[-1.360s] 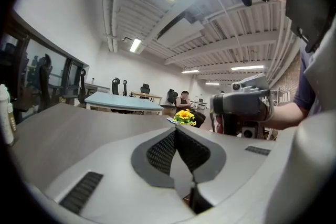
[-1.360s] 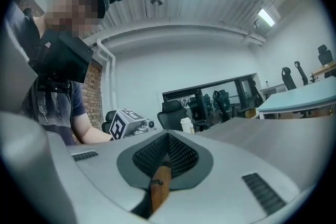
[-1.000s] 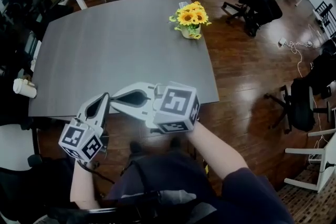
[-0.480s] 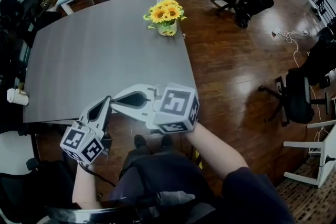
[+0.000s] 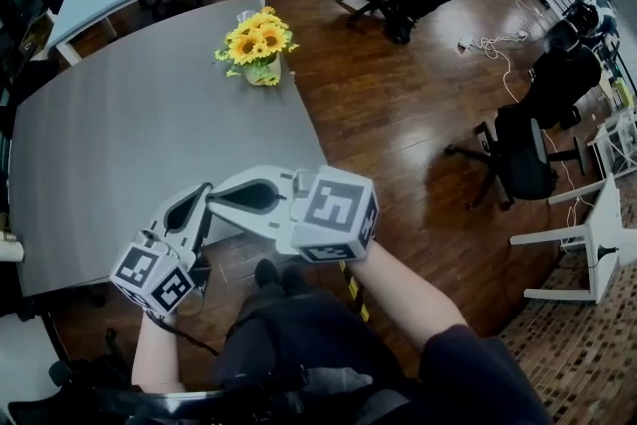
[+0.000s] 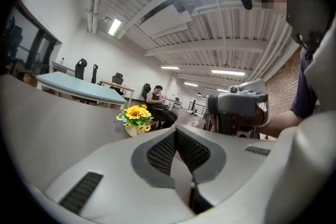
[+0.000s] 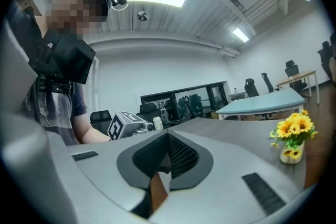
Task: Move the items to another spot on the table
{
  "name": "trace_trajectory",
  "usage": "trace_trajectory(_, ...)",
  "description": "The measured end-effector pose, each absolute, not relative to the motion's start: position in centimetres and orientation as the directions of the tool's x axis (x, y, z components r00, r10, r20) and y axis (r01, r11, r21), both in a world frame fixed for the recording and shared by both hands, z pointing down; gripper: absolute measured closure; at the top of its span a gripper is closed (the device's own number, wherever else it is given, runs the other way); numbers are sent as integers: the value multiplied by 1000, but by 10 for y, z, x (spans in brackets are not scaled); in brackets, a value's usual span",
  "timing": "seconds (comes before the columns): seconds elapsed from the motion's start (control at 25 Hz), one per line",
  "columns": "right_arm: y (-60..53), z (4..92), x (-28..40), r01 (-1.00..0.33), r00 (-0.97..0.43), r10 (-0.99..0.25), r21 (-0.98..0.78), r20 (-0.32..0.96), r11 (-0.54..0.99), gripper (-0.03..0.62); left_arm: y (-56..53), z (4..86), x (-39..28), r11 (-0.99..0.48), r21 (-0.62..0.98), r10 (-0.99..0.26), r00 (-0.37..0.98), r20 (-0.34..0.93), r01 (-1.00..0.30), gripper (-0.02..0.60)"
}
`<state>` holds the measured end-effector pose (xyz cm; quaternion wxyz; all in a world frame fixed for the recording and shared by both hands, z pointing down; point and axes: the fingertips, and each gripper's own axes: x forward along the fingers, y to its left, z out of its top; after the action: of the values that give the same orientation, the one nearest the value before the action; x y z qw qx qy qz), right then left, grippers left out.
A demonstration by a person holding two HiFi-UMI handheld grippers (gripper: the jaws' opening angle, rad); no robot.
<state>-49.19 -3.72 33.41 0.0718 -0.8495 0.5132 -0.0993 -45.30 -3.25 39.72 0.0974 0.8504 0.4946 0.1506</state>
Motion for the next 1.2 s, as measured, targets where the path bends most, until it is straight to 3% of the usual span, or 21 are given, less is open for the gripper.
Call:
trace_trajectory(0.24, -7, 336, -489, -799, 555, -821, -188, 133, -571, 615, 7, 401, -445, -362, 356, 932, 337, 130, 862, 566)
trace_trajectory(0.48, 17, 330, -482, -791, 583, -807, -160, 91, -590, 615, 41, 399, -444, -310, 302, 949, 277, 147, 902, 567)
trace_trajectory(0.76, 58, 331, -488, -838, 526, -848, -131, 65, -530, 615, 82, 392, -439, -373, 251, 925, 337, 175, 893, 568)
trace_trajectory(1.0, 130, 331, -491, -861, 493, -869, -125, 36, -493, 615, 125, 384, -435, -508, 152, 856, 478, 196, 848, 565)
trace_trajectory(1.2, 199, 328, -492, -852, 505, -863, -147, 21, -503, 615, 156, 374, -433, -572, 164, 818, 545, 185, 804, 565)
